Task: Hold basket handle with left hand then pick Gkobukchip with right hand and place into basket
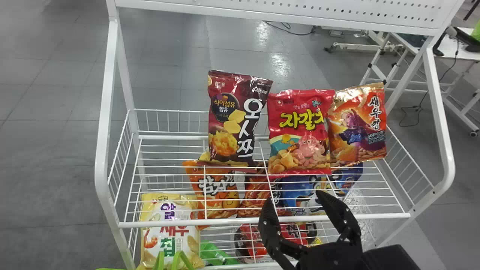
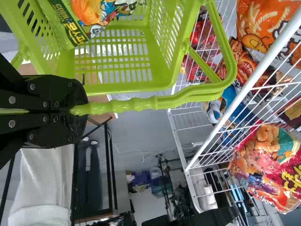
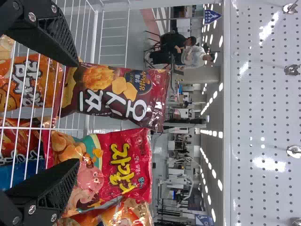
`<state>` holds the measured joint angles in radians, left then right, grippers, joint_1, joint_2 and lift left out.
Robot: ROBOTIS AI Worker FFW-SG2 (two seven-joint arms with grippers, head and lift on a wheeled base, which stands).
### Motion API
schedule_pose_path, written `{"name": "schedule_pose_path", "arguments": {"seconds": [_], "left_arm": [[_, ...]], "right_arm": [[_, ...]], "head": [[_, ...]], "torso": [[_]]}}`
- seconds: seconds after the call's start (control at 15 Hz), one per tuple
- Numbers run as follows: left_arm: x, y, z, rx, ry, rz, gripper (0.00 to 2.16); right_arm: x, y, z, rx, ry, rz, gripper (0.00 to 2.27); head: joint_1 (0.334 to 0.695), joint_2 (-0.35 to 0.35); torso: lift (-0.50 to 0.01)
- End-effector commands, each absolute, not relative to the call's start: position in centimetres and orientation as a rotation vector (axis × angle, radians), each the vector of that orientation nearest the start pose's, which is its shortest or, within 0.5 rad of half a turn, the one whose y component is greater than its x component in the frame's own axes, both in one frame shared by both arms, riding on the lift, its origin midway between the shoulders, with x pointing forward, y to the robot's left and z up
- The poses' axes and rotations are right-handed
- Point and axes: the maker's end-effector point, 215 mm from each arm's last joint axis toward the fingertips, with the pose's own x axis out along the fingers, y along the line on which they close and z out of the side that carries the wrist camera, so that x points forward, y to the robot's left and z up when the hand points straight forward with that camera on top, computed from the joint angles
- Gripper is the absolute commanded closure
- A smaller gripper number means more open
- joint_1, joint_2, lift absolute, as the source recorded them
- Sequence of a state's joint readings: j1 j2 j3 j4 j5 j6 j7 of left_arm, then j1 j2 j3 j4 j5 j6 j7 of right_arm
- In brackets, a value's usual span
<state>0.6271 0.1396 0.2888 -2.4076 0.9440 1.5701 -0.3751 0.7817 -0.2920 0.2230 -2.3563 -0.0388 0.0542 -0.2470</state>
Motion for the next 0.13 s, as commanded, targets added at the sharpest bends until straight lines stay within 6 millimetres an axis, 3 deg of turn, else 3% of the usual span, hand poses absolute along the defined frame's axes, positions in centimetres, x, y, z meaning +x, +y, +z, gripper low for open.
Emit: {"name": "schedule_pose_path", "arguments": {"seconds": [0.0, 0.07], "left_arm": [[17.63, 8.12, -41.55, -0.731, 1.163, -0.797, 1.71], [17.62, 8.16, -41.63, -0.731, 1.165, -0.795, 1.71]], "right_arm": [[35.64, -16.11, -31.14, -0.032, 0.083, 0.117, 0.12], [35.65, -15.98, -31.09, -0.028, 0.081, 0.119, 0.12]], "head": [[0.695, -0.187], [0.695, -0.185]], "torso": [[-0.032], [-0.032]]}}
